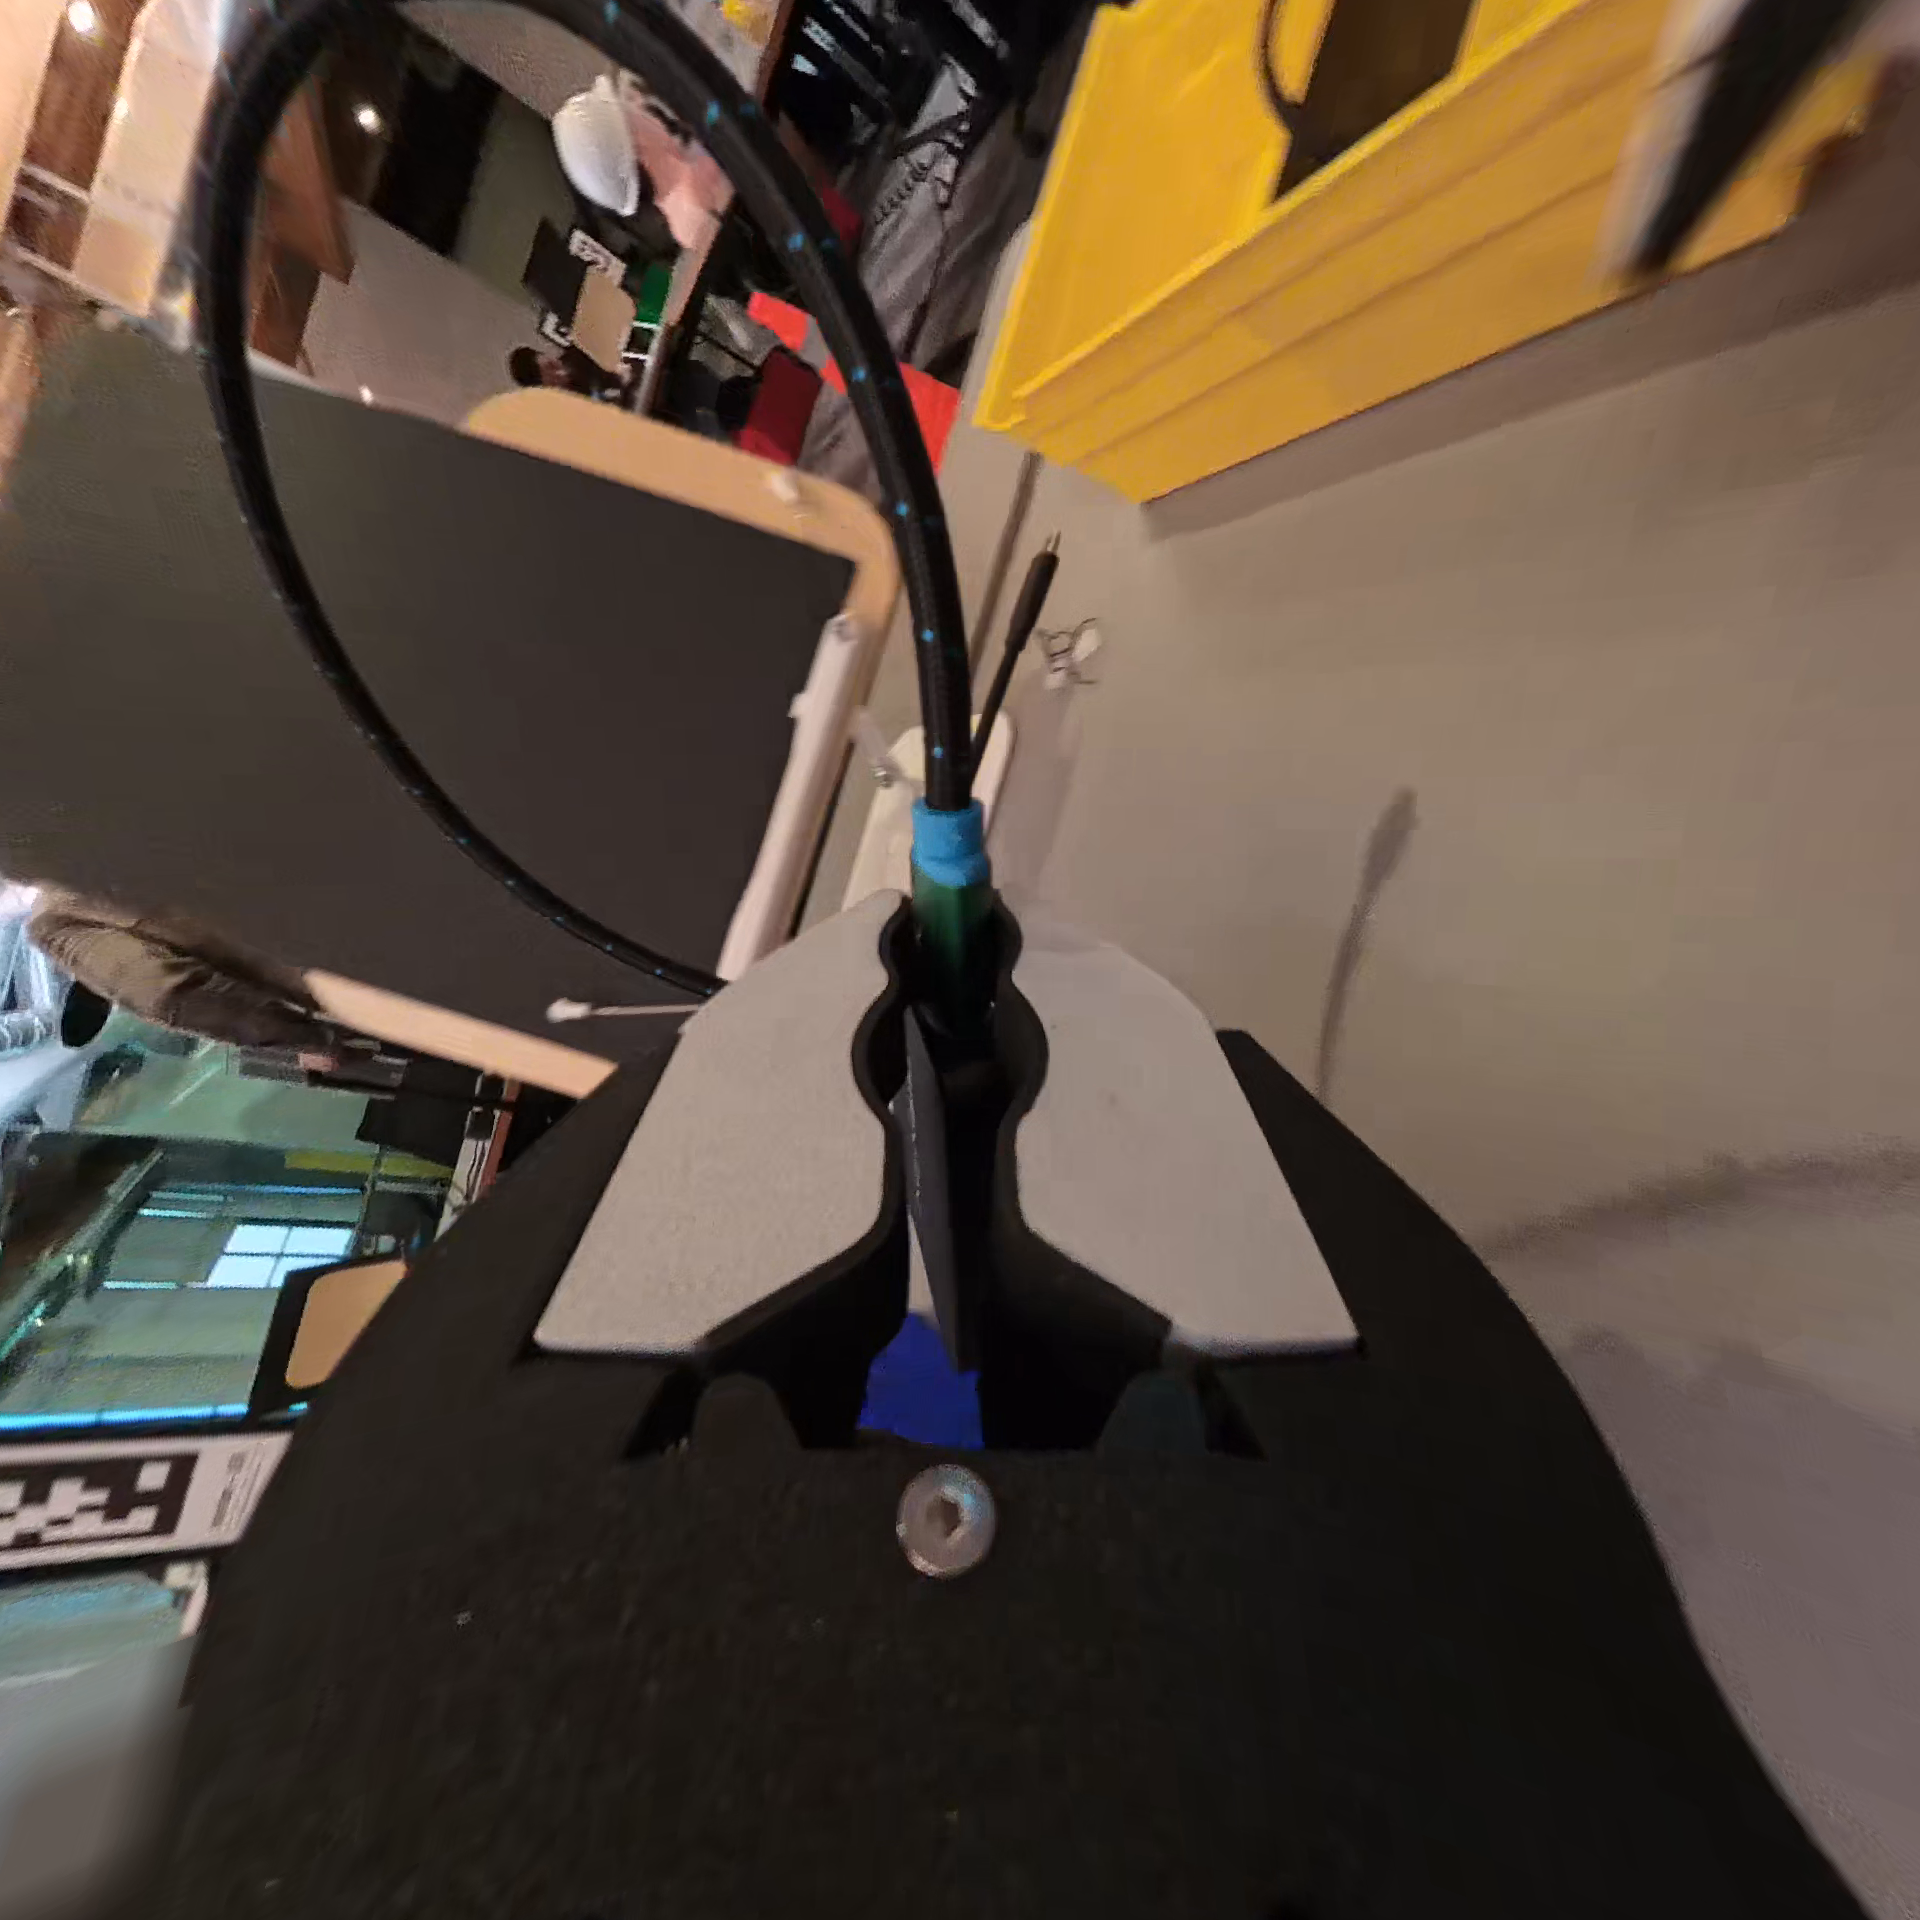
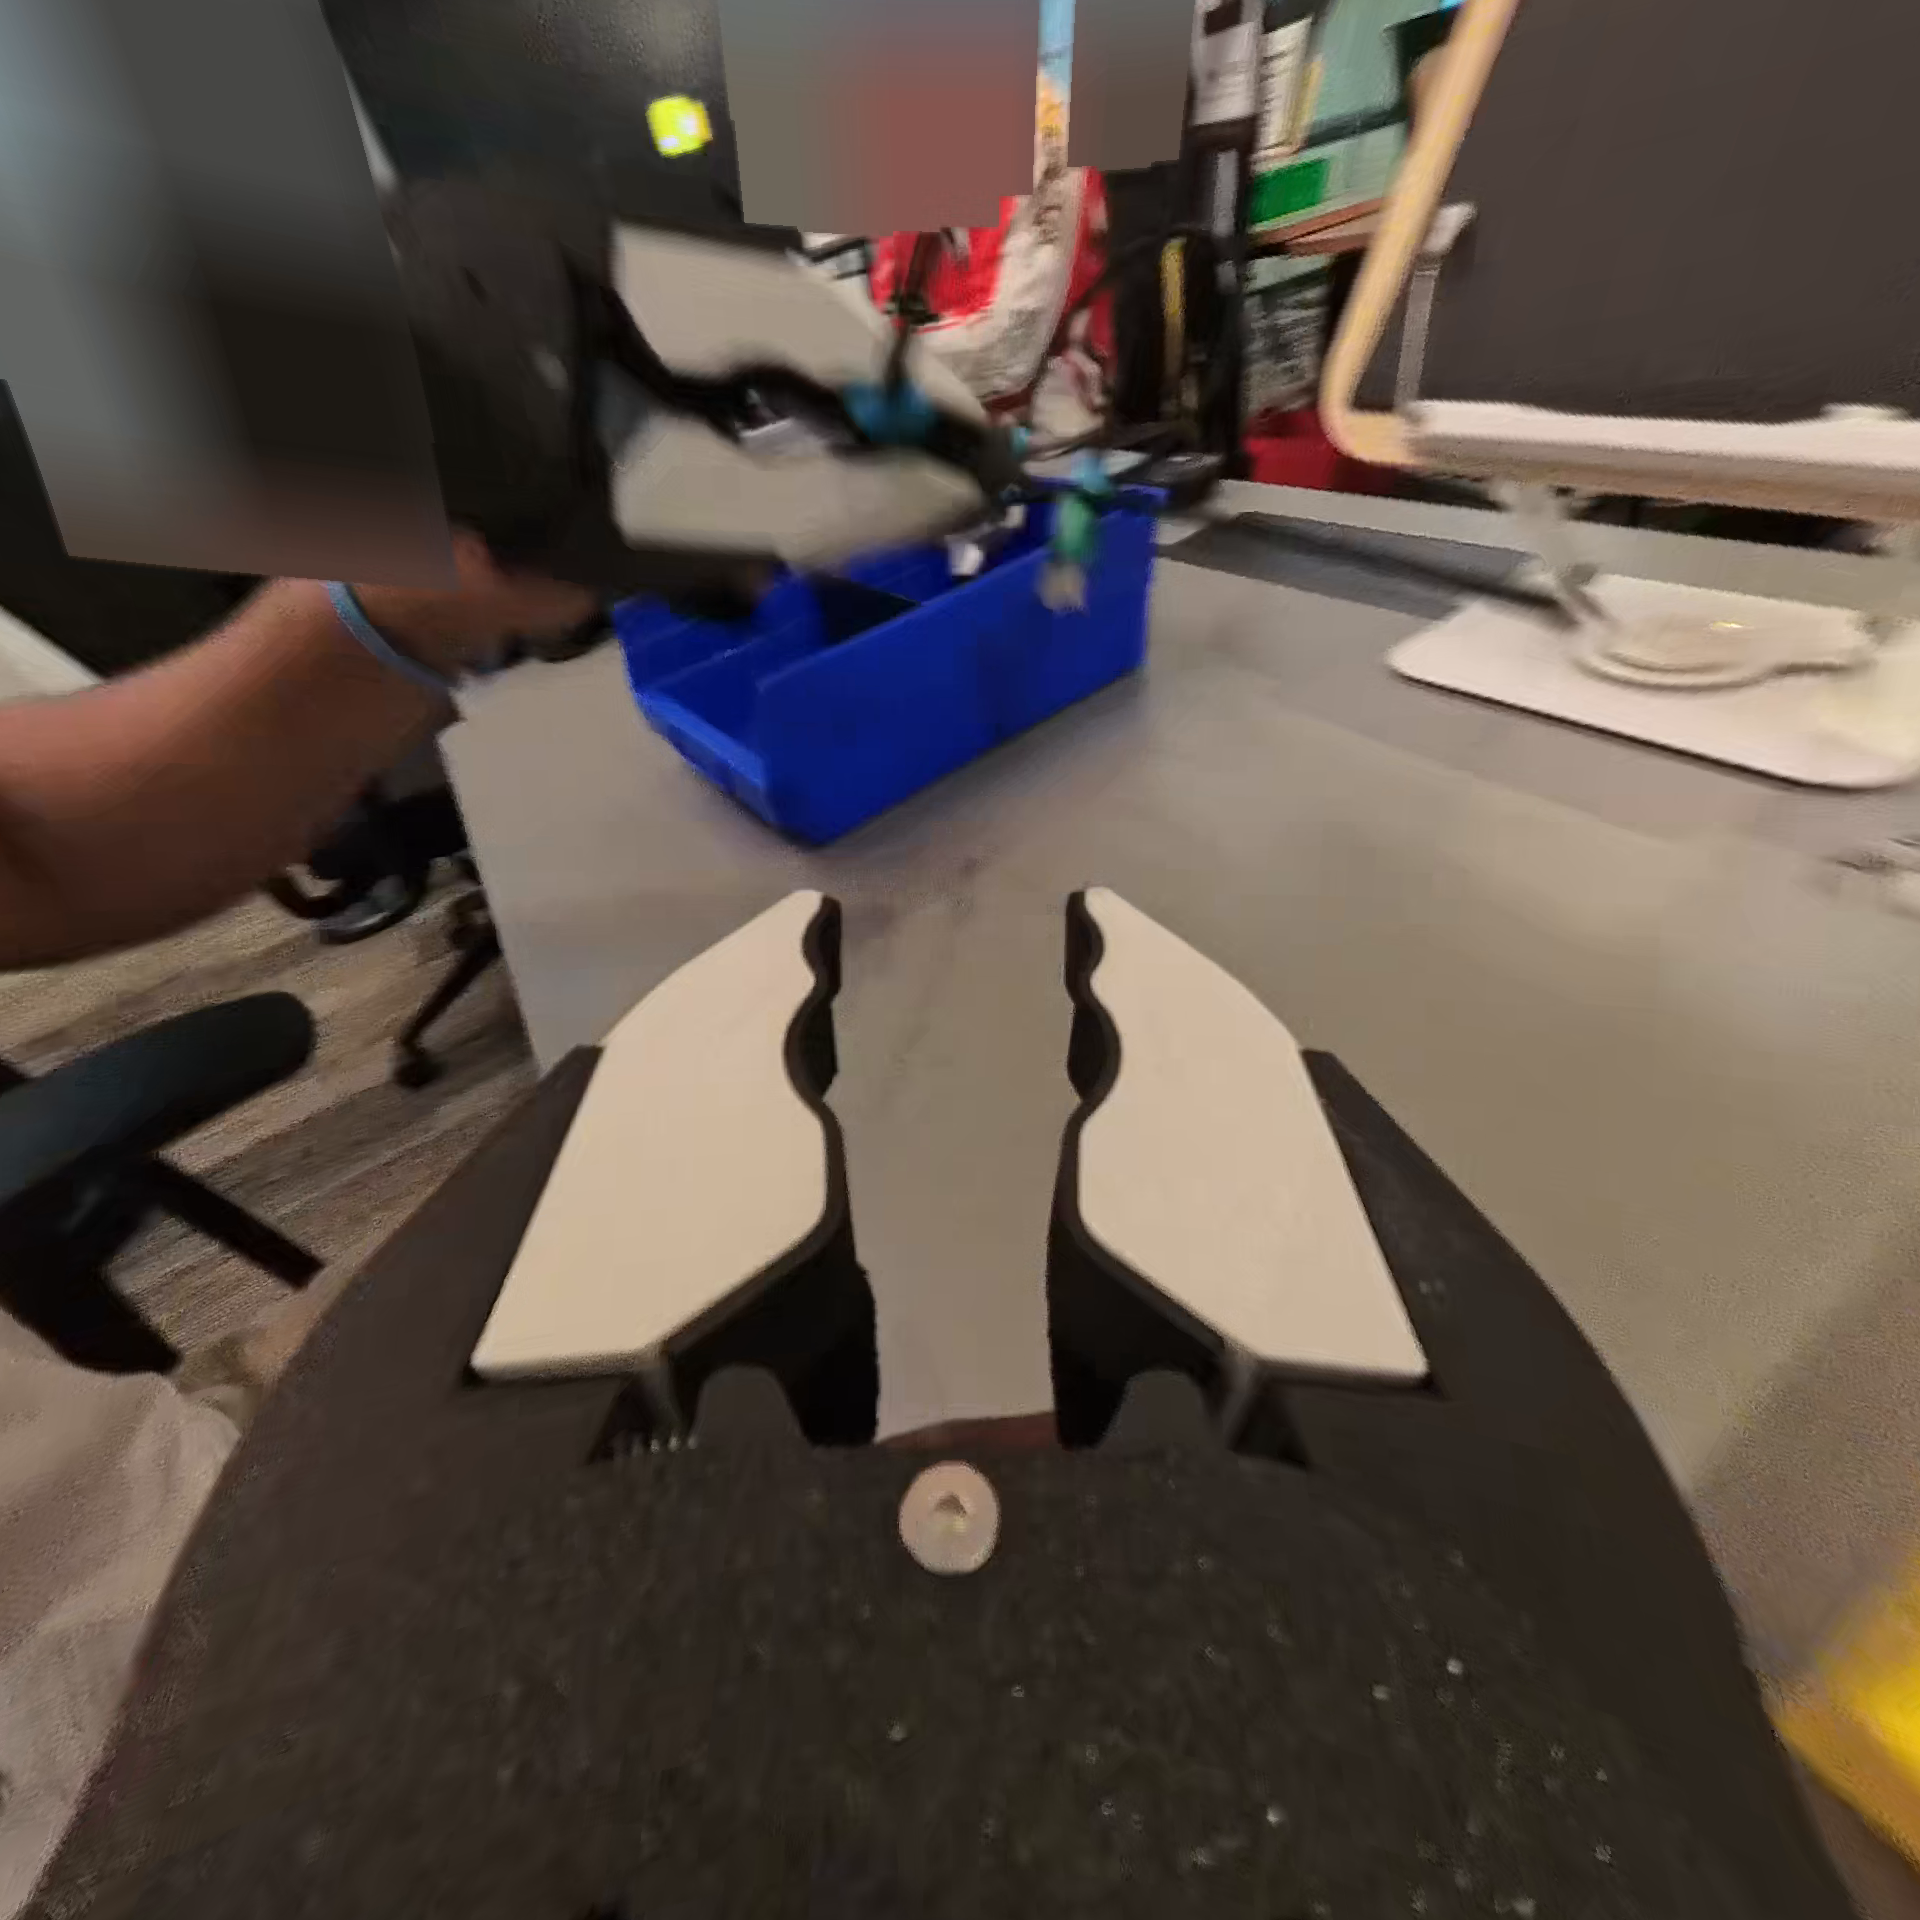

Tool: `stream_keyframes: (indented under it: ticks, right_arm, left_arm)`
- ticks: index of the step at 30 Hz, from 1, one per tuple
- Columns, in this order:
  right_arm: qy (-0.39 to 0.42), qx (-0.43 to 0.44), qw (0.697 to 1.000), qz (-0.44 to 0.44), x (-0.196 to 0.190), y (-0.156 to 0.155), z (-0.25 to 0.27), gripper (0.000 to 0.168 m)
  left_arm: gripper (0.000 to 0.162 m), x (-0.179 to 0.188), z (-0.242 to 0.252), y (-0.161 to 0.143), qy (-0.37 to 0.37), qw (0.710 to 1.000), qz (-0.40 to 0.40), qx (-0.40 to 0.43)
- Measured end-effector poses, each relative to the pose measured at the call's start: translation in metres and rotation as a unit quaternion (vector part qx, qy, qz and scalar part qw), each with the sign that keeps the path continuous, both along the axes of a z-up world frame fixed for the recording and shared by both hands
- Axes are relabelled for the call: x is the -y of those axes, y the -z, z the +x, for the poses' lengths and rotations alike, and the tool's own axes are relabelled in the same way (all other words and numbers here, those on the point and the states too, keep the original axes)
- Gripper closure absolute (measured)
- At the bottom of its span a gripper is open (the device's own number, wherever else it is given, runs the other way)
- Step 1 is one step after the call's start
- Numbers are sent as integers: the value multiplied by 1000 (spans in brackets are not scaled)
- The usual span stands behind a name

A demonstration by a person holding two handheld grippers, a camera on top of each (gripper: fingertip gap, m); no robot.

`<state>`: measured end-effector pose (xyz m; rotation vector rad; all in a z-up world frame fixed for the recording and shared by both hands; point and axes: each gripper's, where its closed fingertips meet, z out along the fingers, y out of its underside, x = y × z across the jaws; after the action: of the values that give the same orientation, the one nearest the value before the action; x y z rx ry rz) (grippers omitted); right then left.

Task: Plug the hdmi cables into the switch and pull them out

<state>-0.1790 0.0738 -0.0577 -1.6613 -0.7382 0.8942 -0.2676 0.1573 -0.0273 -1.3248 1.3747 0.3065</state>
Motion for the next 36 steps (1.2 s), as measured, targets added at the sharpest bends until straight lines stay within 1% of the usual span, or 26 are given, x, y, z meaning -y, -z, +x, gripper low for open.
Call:
stream_keyframes:
  ticks: [3, 5, 7, 8, 9, 10, 14, 16, 18, 20, 23, 26, 28, 31, 34, 36]
  right_arm:
    - [-35, 6, 999, -33, -19, -3, -37, 125]
    - [-41, 2, 997, -61, -30, 1, -51, 126]
    - [-57, -12, 994, -88, -32, 5, -61, 129]
    - [-55, -18, 993, -99, -32, 7, -63, 133]
    - [-46, -19, 994, -100, -34, 10, -62, 138]
    - [-43, -9, 994, -104, -34, 15, -62, 147]
    - [-44, 33, 992, -114, -28, 26, -64, 148]
    - [-36, 48, 994, -97, -27, 30, -66, 148]
    - [-40, 53, 993, -98, -24, 36, -71, 148]
    - [-35, 66, 994, -85, -22, 42, -75, 148]
    - [-14, 81, 995, -56, -20, 45, -79, 148]
    - [24, 85, 996, -30, -26, 42, -73, 148]
    - [13, 65, 996, -51, -28, 40, -69, 148]
    - [-11, 25, 995, -92, -27, 40, -64, 148]
    - [-34, -6, 991, -129, -20, 42, -68, 148]
    - [-35, -11, 990, -134, -19, 44, -69, 148]
  left_arm:
    - [151, 11, 28, 33, 15, 999, 12, -29]
    - [151, 18, 39, 45, 17, 999, 12, -31]
    - [150, 24, 45, 53, 12, 999, 16, -35]
    - [151, 24, 44, 54, -2, 999, 20, -35]
    - [151, 24, 43, 55, -8, 999, 22, -39]
    - [151, 25, 42, 57, -11, 999, 23, -41]
    - [150, 31, 39, 67, -24, 1000, 7, -11]
    - [142, 32, 32, 68, -33, 999, 22, -1]
    - [133, 33, 26, 72, -37, 999, 22, 2]
    - [129, 34, 22, 76, -45, 999, 18, 10]
    - [132, 36, 17, 80, -57, 998, 26, 9]
    - [133, 43, 15, 87, -49, 998, 28, 2]
    - [133, 46, 14, 91, -46, 999, 15, 10]
    - [133, 40, 11, 94, -51, 998, 2, 22]
    - [148, 39, 13, 97, -40, 999, 2, 27]
    - [148, 39, 12, 98, -38, 999, 9, 19]
